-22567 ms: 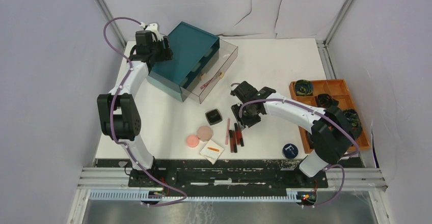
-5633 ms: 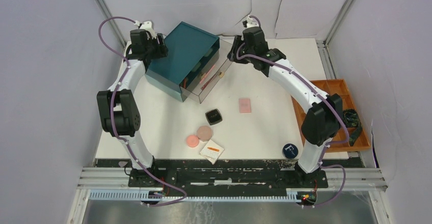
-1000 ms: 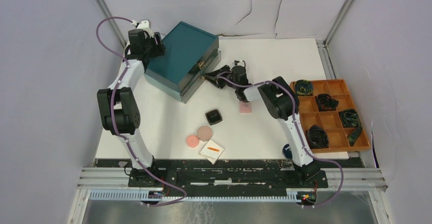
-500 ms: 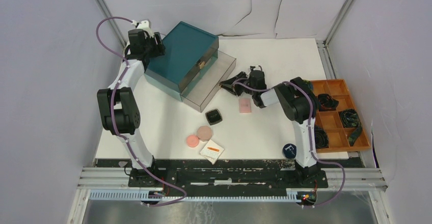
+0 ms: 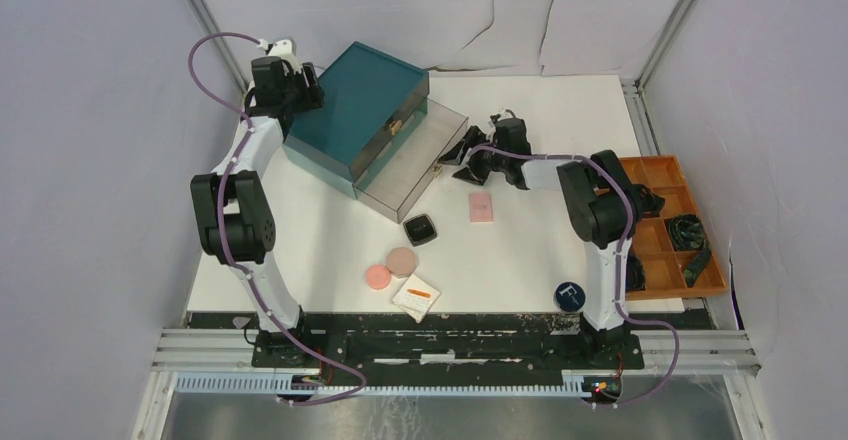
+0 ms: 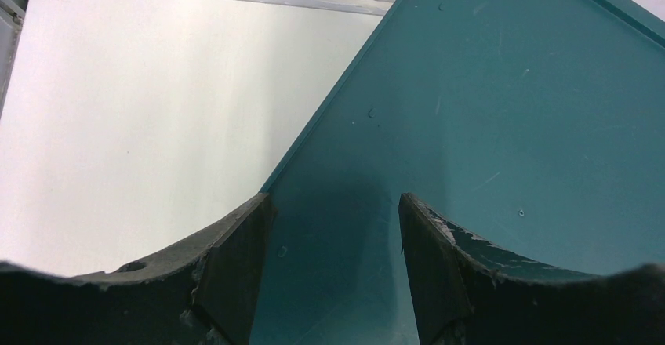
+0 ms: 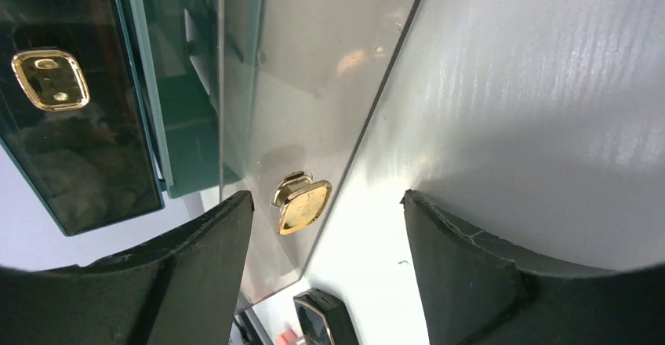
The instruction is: Organize the makeup
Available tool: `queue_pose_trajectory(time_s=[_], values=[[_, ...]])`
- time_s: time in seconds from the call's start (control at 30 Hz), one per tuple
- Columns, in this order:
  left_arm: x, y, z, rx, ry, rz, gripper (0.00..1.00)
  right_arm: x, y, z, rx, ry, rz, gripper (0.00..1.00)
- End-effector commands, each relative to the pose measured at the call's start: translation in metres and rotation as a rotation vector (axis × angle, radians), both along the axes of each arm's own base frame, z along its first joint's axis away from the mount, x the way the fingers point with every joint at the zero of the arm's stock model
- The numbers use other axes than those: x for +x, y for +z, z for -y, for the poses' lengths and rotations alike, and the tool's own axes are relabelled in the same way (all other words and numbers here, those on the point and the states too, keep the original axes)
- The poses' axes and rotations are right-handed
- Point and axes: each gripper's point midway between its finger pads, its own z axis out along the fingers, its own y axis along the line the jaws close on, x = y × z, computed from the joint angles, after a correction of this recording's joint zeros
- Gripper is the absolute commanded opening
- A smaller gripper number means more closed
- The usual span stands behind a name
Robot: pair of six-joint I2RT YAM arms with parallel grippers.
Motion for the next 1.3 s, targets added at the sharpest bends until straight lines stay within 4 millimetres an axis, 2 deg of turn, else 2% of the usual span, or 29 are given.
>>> queue_pose_trajectory(time_s=[0.0,0.17,0.33,0.37,0.43,0.53,0.6,0.77,0.9,0.97,1.13,1.27], values=[[-0.045,-0.103,-0.014,0.005,0.027,-0.341,0.7,-0.003,0.032,0.005,-0.103,0.083,0.061,0.77],[-0.044,-0.1,-0.014,0.003,0.027,-0.336,0.7,-0.018,0.072,0.022,-0.234,0.137,0.101,0.79],[-0.044,-0.095,-0.013,0.0,0.024,-0.328,0.7,-0.048,0.087,0.069,-0.53,0.216,0.097,0.81],[-0.043,-0.094,-0.013,-0.001,0.022,-0.325,0.7,-0.055,0.088,0.085,-0.613,0.205,0.077,0.83],[-0.043,-0.091,-0.013,-0.003,0.024,-0.318,0.7,-0.063,0.096,0.106,-0.713,0.182,0.092,0.98],[-0.041,-0.087,-0.012,-0.006,0.022,-0.312,0.7,-0.075,0.102,0.125,-0.766,0.134,0.115,1.0],[-0.041,-0.085,-0.011,-0.008,0.019,-0.309,0.7,-0.083,0.101,0.127,-0.754,0.122,0.117,1.0],[-0.043,-0.078,-0.01,-0.013,0.017,-0.297,0.7,-0.104,0.089,0.118,-0.686,0.159,0.086,1.0],[-0.046,-0.075,-0.009,-0.016,0.016,-0.293,0.7,-0.114,0.079,0.119,-0.865,0.238,0.093,1.0],[-0.048,-0.075,-0.009,-0.017,0.016,-0.294,0.7,-0.115,0.073,0.116,-0.913,0.253,0.083,1.0],[-0.052,-0.071,-0.008,-0.02,0.016,-0.284,0.7,-0.109,0.061,0.093,-0.961,0.278,0.089,1.0],[-0.053,-0.069,-0.007,-0.024,0.014,-0.279,0.71,-0.1,0.039,0.091,-1.036,0.265,0.043,1.0]])
